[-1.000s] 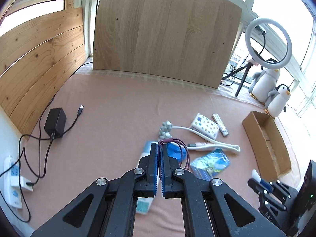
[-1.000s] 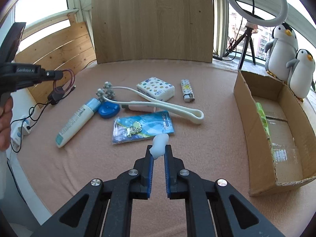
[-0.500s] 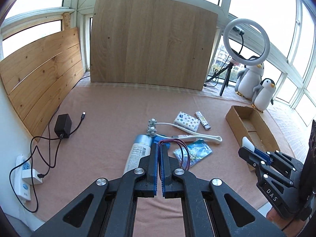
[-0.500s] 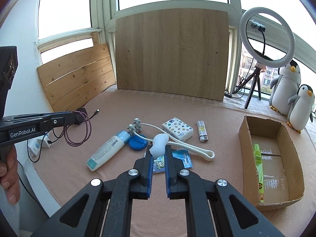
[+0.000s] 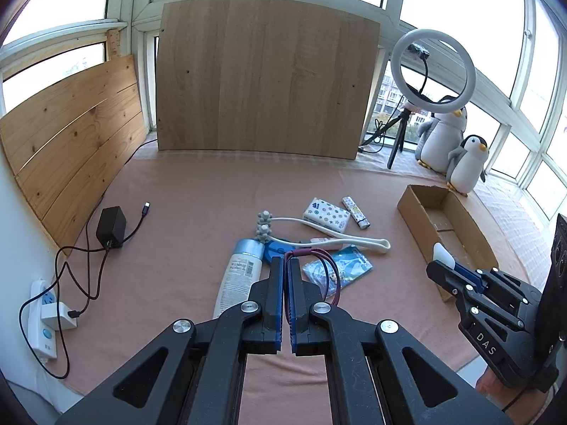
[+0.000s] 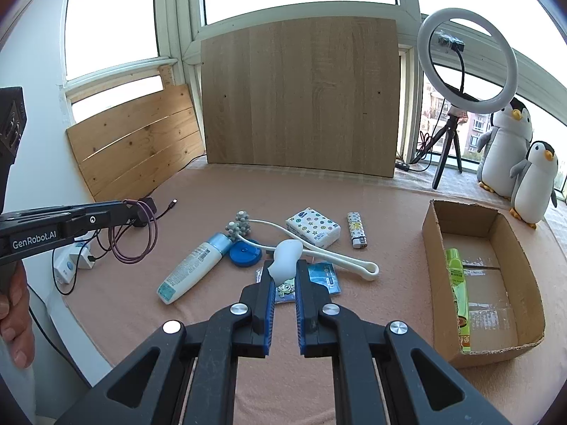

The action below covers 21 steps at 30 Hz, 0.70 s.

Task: Organize objects
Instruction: 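Carry foam cylinder and rubber band into the box and release both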

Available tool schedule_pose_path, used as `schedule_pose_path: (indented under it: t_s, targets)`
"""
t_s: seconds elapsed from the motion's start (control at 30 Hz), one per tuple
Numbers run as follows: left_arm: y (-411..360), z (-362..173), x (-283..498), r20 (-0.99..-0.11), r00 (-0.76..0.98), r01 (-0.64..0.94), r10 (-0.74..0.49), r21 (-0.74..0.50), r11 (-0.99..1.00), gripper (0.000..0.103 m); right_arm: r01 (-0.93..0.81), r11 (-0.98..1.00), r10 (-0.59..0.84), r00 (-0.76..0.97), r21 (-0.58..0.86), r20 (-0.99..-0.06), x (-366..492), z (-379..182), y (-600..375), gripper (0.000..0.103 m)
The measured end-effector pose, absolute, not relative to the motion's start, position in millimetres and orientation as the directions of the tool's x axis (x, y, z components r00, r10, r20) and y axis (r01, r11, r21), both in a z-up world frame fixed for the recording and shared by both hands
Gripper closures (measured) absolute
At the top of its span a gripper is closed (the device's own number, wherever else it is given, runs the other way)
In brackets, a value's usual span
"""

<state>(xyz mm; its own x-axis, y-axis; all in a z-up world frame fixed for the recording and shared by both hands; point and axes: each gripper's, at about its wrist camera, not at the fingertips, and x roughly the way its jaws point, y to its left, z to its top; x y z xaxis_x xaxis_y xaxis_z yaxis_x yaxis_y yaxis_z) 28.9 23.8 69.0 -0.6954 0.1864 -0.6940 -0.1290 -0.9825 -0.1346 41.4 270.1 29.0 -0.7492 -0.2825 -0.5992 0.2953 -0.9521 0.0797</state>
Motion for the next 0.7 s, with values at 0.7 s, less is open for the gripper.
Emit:
schedule_pose_path:
  t_s: [0.7]
  targets:
    - [231, 49, -31, -0.727, -0.526, -0.533, 0.442, -0.123, -0.837, 0.101, -0.067, -0.993, -0.011, -0.775, 0.100, -0.631, 65, 11, 403, 0.094]
